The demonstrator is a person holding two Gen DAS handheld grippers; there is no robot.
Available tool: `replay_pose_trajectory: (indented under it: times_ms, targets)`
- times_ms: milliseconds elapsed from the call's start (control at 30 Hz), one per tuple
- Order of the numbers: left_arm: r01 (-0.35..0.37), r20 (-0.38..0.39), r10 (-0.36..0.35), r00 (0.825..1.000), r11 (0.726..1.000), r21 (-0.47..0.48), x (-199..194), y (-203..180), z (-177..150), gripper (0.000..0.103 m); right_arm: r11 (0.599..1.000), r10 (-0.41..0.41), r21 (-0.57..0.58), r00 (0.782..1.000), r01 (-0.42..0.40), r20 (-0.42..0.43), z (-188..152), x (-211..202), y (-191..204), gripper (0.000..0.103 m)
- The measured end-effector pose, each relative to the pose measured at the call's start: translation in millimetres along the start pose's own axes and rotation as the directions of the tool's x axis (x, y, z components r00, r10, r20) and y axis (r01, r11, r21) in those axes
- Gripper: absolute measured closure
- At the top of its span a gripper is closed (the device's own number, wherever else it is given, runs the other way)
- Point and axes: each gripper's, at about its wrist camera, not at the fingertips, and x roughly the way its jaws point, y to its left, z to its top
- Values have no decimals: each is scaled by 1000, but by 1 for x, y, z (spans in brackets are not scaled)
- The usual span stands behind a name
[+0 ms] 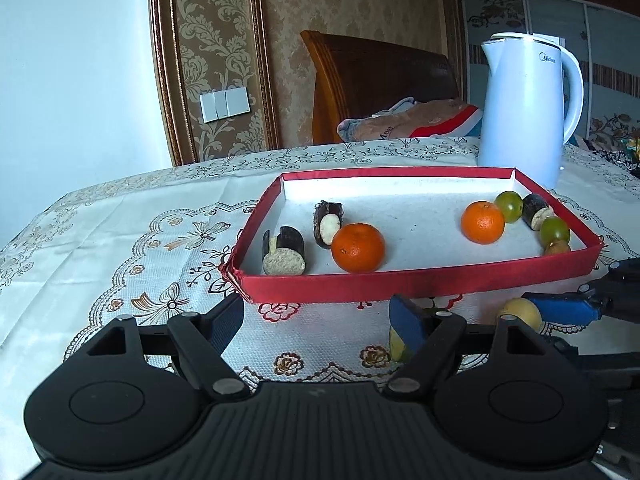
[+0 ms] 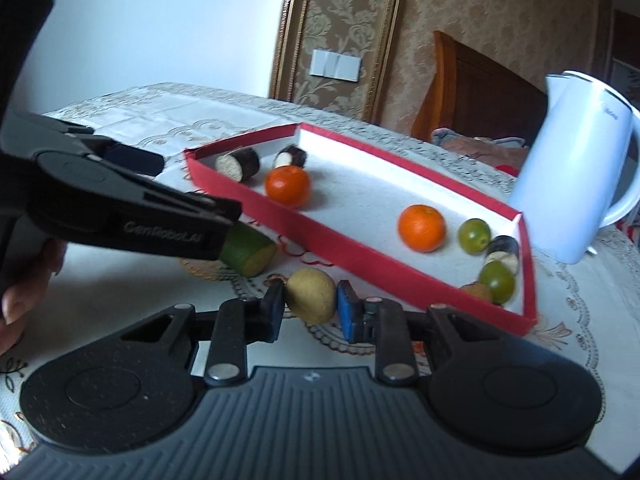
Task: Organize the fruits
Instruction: 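Close right tool on brown fruit while left tool closes on cucumber slice, then carry brown fruit into tray with right tool while left tool carries cucumber slice in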
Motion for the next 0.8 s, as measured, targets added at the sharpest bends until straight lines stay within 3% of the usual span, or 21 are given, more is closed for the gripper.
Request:
replay_pose_trajectory:
  times_ms: [133,200,433,567,733,800]
  targets:
    - [19,-7,-19,1000,999,-32,0,0,1,23,998,-57,26,998,57,1,1,1,-9,77]
    - [32,-31,-33,999,999,-22,3,-4,0,18,994,-103,27,995,102,17,0,-1,-12,77]
    - [36,19,-36,999,999,39,-7,-20,-3,13,974,-221,46,975,220,23,0,-1,-26,77]
    - [30,36,-33,999,995,98,-8,-35,-4,13,966,-247,89,969,244,24,-1,-4,-37,77]
    - [14,40,-18,999,994,106,-8,-38,-3,13,954,-260,158,965,253,26,-4,-13,-53,77]
    - [56,54,-60,997,996,76,-19,-35,-4,15,952,-266,163,963,258,30,-4,-16,-57,77]
